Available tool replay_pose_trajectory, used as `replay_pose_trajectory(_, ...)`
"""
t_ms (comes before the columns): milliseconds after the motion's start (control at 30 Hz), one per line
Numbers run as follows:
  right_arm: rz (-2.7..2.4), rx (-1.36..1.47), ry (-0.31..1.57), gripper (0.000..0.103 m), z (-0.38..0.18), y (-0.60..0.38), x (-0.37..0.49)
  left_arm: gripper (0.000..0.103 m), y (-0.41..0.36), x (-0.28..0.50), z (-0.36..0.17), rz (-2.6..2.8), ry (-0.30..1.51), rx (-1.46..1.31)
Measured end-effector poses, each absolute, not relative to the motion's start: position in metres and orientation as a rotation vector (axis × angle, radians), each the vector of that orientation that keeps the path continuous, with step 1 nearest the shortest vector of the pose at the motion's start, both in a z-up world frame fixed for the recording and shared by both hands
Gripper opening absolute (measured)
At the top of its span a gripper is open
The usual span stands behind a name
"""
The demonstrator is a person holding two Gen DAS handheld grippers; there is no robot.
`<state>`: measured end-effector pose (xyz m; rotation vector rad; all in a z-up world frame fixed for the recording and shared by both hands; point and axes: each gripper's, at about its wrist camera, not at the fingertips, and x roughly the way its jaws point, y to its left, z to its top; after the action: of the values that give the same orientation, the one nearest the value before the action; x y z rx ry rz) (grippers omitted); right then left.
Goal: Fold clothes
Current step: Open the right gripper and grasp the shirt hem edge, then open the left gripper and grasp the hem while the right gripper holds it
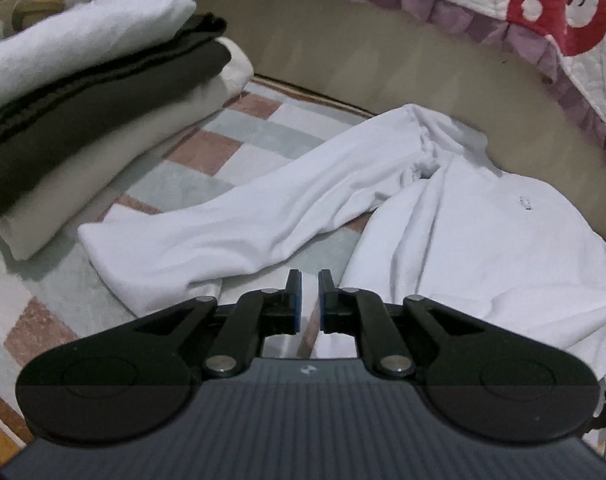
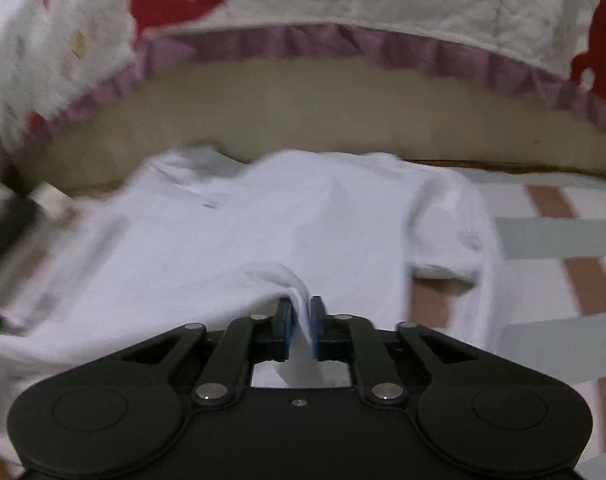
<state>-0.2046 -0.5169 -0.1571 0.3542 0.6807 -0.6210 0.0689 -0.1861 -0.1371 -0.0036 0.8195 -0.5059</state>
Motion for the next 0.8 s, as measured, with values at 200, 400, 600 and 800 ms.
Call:
replay_pose_trajectory(200, -0.598, 0.704, 0.575, 0.025, -0.182, -0.529, -0.235, 0.008, -0.180, 0.070, -0.132, -0.512, 0.850, -0.012)
replay_pose_trajectory(400, -0.496, 0.484, 0.720, 0.048, -0.166, -0.501, -0.227, 0.021, -0.172, 0.035, -0.114, -0.610, 0.914, 0.096)
replay_pose_trajectory(600, -0.513, 0.232, 0.854, 0.049, -0.192, -0.474, -0.206, 0.047, -0.200, -0.016, -0.127, -0.720, 0.902, 0.408)
replay_pose_trajectory(800, -0.599, 0.435, 0.734, 0.048, -0.200, -0.496, -0.221, 0.059, -0.226, -0.043, -0.154, -0.727, 0.902, 0.625)
